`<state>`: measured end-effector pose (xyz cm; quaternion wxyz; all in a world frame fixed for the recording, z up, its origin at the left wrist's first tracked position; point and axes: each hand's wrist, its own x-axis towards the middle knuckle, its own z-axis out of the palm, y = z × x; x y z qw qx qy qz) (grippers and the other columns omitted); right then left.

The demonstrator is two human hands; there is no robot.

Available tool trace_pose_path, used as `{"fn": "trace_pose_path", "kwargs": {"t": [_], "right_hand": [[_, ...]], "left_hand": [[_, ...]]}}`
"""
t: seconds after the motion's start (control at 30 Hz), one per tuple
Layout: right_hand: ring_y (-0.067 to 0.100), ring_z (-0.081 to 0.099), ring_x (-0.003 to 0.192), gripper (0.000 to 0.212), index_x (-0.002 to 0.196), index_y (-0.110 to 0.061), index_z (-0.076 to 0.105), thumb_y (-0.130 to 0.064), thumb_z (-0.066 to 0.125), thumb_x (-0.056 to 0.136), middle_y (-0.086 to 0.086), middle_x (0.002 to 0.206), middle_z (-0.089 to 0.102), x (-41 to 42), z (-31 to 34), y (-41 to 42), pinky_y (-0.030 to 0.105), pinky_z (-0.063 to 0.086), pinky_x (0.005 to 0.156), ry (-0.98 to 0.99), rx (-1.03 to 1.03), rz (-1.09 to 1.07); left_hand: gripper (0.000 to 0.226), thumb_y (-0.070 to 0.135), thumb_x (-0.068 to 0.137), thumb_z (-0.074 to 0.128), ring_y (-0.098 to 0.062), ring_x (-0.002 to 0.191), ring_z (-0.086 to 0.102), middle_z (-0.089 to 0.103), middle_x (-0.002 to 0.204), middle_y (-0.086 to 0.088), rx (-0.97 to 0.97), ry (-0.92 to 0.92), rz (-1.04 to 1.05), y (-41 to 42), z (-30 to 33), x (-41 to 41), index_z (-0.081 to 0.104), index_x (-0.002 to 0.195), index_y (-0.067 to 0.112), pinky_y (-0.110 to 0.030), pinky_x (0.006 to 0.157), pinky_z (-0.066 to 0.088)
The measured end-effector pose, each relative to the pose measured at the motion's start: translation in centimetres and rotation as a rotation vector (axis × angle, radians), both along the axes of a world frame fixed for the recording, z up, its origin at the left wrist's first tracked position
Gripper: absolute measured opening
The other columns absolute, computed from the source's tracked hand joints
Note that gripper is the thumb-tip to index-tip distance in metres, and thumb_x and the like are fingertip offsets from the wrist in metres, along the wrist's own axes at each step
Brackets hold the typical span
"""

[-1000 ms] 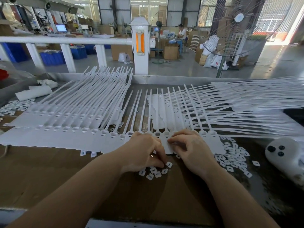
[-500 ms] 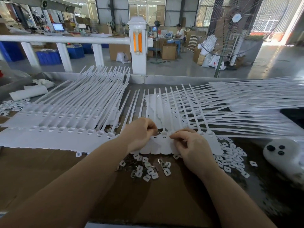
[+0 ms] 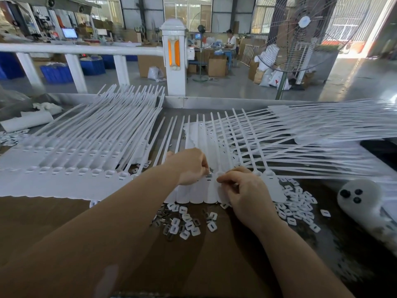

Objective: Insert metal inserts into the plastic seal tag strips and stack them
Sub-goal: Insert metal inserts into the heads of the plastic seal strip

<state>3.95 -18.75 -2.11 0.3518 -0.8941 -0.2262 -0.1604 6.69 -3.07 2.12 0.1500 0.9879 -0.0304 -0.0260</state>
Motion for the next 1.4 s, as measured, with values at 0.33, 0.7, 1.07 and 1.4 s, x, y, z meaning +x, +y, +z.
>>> {"fn": "trace_pose_path", "kwargs": {"t": [0.33,0.7,1.07,1.4], "right_hand": [[0.008,0.055,0.089,0.018,0.099,-0.012,0.071,-0.008,0.056,0.089,-0.01,0.093,0.057,-0.1,0.1,0.0,0.021,0.046,0.084,0.008,0.04,0.0],[0.01,0.056,0.087,0.017,0.096,-0.013,0.071,-0.01,0.057,0.088,-0.01,0.091,0.056,0.0,0.1,0.0,0.024,0.046,0.081,0.018,0.031,-0.008],[0.007,0.054,0.087,0.017,0.096,-0.015,0.072,-0.01,0.057,0.089,-0.014,0.09,0.054,0.0,0.1,0.0,0.019,0.043,0.081,0.004,0.012,-0.005],[0.006,0.053,0.088,0.016,0.098,-0.016,0.071,-0.012,0.058,0.089,-0.013,0.092,0.052,0.0,0.1,-0.1,0.015,0.04,0.083,0.012,-0.021,-0.02]], "left_hand": [[0.014,0.024,0.079,0.073,-0.01,0.08,0.061,0.067,0.089,0.009,-0.255,-0.086,0.082,0.3,-0.1,-0.4,0.074,0.09,0.015,-0.024,0.077,0.047],[0.006,0.021,0.077,0.073,0.005,0.069,0.057,0.067,0.077,0.014,-0.326,-0.028,-0.174,1.8,0.0,-3.3,0.073,0.079,0.026,-0.006,0.061,0.04],[0.013,0.033,0.081,0.068,0.001,0.097,0.05,0.053,0.081,0.025,-0.055,0.014,-0.387,1.8,-0.6,-5.4,0.073,0.093,0.035,-0.038,0.107,0.028],[0.016,0.041,0.087,0.056,0.0,0.112,0.038,0.057,0.105,0.022,0.09,-0.142,-0.434,2.1,-1.7,-5.9,0.066,0.101,0.041,-0.021,0.096,0.007]]}}
